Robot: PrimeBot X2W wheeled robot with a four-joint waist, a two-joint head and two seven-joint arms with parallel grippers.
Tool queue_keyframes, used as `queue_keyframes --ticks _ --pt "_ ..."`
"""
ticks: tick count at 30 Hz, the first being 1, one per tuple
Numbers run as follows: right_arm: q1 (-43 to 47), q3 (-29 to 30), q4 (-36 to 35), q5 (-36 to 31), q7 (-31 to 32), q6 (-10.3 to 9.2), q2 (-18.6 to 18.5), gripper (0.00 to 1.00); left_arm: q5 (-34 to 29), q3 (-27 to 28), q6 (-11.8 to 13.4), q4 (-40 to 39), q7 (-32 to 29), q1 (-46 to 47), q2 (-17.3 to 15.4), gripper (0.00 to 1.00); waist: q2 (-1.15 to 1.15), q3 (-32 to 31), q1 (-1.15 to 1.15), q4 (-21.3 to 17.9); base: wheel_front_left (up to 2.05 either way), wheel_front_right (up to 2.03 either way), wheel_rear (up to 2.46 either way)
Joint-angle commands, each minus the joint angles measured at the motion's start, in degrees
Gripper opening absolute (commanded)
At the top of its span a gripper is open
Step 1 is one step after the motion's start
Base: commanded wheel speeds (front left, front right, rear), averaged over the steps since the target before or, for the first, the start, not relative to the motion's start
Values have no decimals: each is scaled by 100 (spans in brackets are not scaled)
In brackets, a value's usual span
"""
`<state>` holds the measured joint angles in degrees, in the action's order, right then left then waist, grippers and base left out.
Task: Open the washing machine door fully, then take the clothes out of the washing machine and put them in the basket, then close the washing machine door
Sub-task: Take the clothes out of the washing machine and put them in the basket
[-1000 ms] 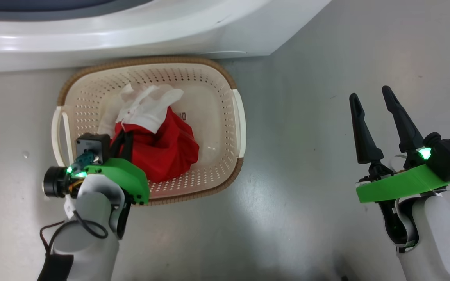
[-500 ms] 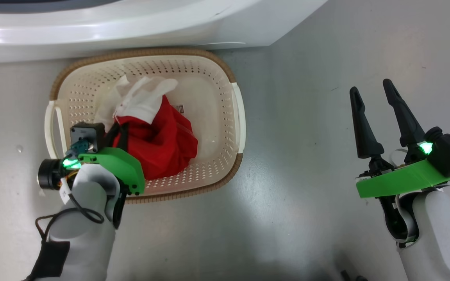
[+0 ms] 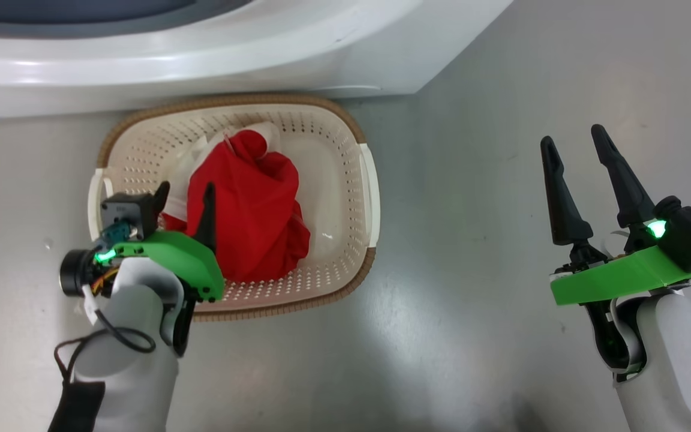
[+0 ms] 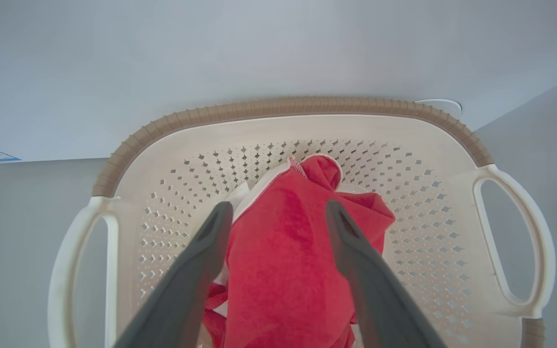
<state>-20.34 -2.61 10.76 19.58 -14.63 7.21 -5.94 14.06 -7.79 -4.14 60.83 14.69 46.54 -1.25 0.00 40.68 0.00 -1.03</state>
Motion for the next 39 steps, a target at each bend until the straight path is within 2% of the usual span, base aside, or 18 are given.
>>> queue_keyframes --ticks 1,13,29,39 --pt "166 -105 -77 -56 -37 28 -31 100 47 151 -39 -178 30 -334 -163 100 0 -193 0 37 0 0 0" --pt "460 -109 72 -19 -37 28 -79 100 -148 433 -92 -1136 30 -975 -163 100 0 -972 0 102 0 0 0" --pt "1100 -187 282 61 -37 28 -160 100 -389 921 -214 -2744 30 -2331 -163 100 0 -2296 0 159 0 0 0" --pt "1461 -174 325 108 -37 28 -206 100 -486 1066 -217 -3724 30 -3077 -163 100 0 -2823 0 169 0 0 0"
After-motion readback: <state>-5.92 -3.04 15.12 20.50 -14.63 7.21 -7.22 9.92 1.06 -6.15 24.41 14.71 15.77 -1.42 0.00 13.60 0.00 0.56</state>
